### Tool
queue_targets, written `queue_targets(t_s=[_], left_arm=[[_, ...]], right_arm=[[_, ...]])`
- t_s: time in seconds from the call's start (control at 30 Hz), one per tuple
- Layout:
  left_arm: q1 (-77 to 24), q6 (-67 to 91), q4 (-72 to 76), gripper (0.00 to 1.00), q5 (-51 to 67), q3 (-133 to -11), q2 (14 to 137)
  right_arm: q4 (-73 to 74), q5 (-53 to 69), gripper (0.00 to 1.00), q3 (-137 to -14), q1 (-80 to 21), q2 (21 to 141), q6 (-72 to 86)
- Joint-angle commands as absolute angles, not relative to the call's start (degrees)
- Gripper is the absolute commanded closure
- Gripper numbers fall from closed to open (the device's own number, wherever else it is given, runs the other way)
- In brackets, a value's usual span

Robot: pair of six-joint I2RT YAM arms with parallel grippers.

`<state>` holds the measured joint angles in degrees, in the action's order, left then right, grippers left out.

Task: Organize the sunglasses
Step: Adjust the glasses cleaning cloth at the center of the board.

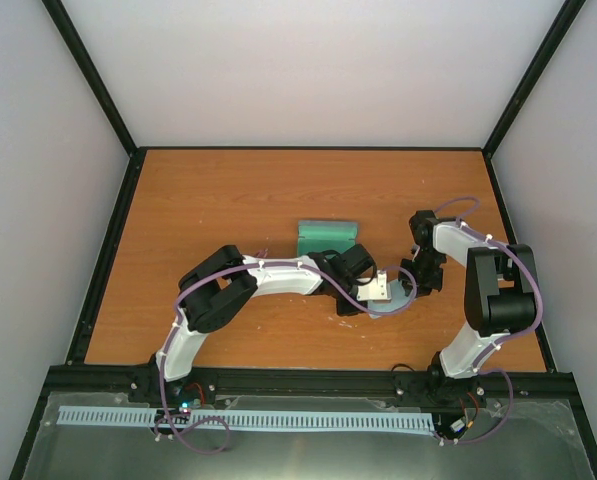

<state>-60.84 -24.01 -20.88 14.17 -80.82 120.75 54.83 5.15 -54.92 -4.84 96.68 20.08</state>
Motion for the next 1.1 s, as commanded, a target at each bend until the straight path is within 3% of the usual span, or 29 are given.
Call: queue_targets(t_s=[0.0, 0.2, 0.63, 1.07], left_arm=[[-61.46, -24.82, -24.73, 0.99, 14.62, -82.79, 120.41], [-61.44, -23.47, -26.39, 0.99, 15.48, -83.38, 118.39], [-62.1, -19.84, -29.31, 0.99, 16.9, -90.16, 119.82], [-66.11, -17.57, -30.17, 0.99, 17.5, -89.3, 120.27]], right_arm=[[55.64, 4.88, 0.8, -56.53, -4.58, 95.86, 19.93], [56.6, 4.56, 0.75, -57.92, -4.33, 93.81, 20.72], [55.03, 2.87, 0.75, -55.29, -3.28, 91.68, 21.9], [52.61, 1.54, 0.75, -53.96, -1.55, 92.31, 21.91]])
